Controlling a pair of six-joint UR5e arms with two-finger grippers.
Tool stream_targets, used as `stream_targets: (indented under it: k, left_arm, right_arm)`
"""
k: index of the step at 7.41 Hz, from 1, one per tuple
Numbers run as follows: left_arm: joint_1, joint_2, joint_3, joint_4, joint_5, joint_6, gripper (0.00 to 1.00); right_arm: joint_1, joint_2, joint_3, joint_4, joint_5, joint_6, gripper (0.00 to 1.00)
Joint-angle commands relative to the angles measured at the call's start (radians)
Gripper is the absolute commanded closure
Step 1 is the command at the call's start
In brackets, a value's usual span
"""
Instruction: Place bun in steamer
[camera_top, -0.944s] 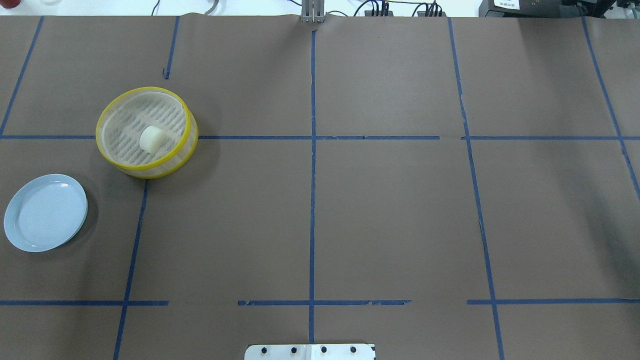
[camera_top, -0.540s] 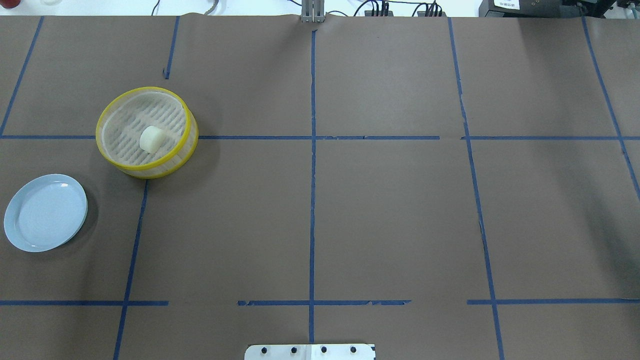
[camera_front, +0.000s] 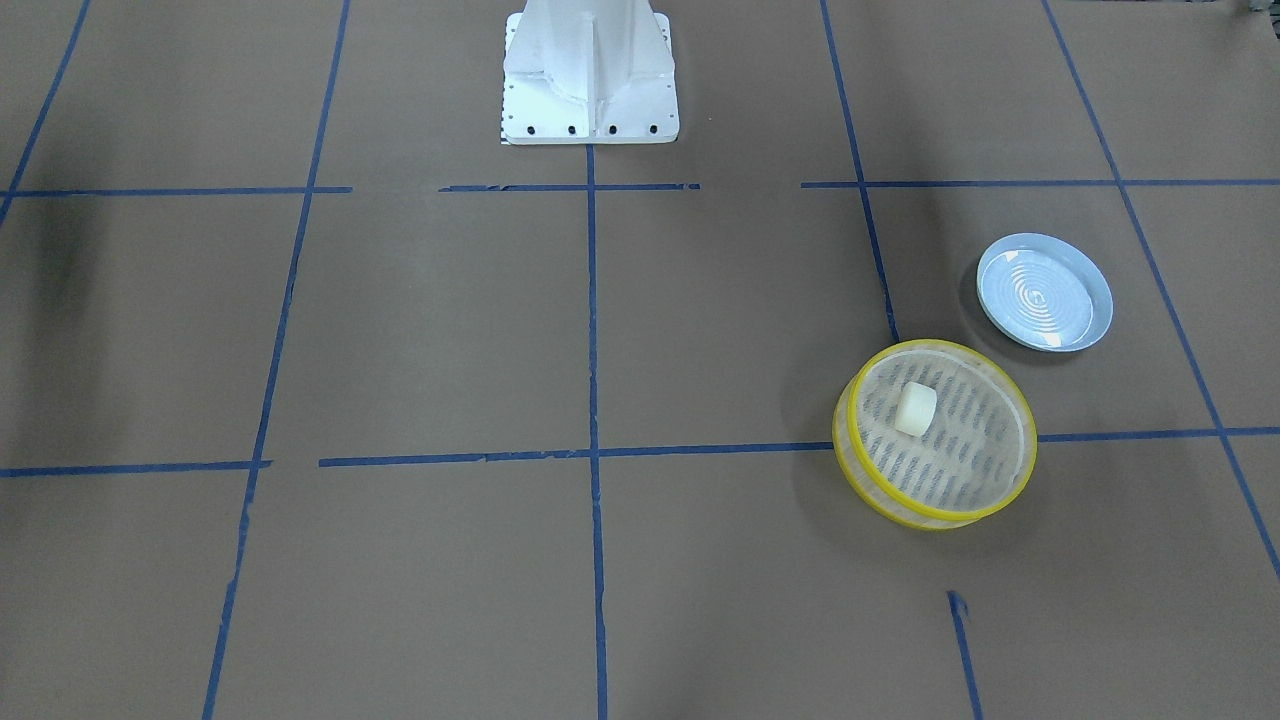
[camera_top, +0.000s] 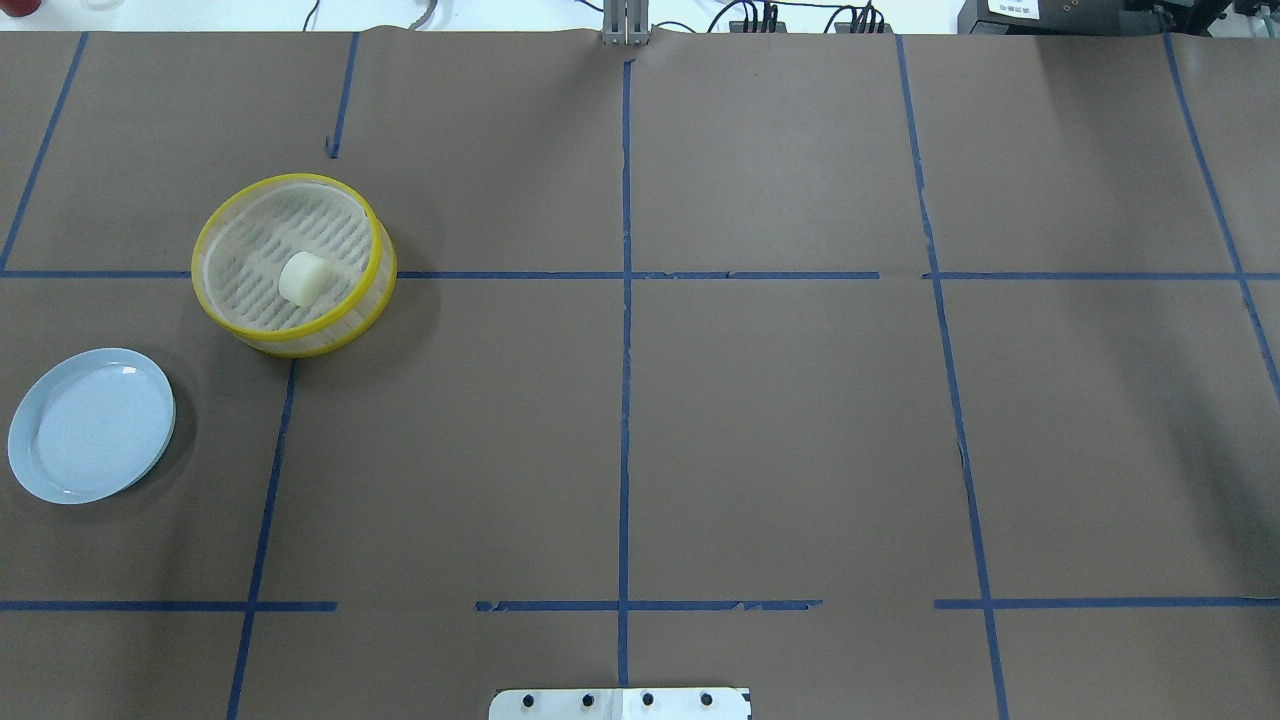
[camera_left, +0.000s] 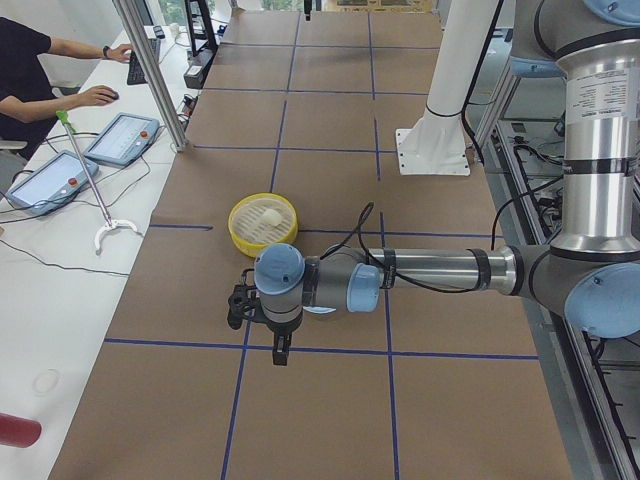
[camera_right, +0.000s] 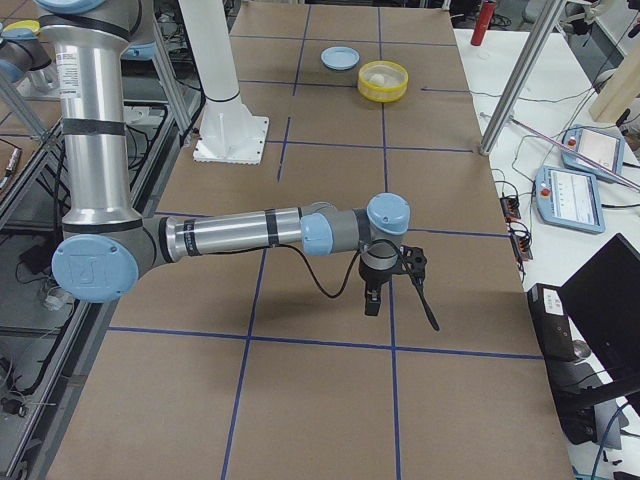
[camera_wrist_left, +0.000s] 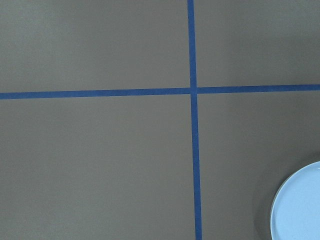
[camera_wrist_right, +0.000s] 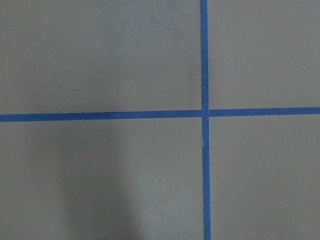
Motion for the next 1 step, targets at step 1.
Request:
stream_targets:
  k: [1]
  left_arm:
    - [0.000,0.000,0.001,0.000,-0.001,0.002,0.00]
  right_arm:
    - [0.000,0.000,0.000,0.000,0.000,0.000,0.00]
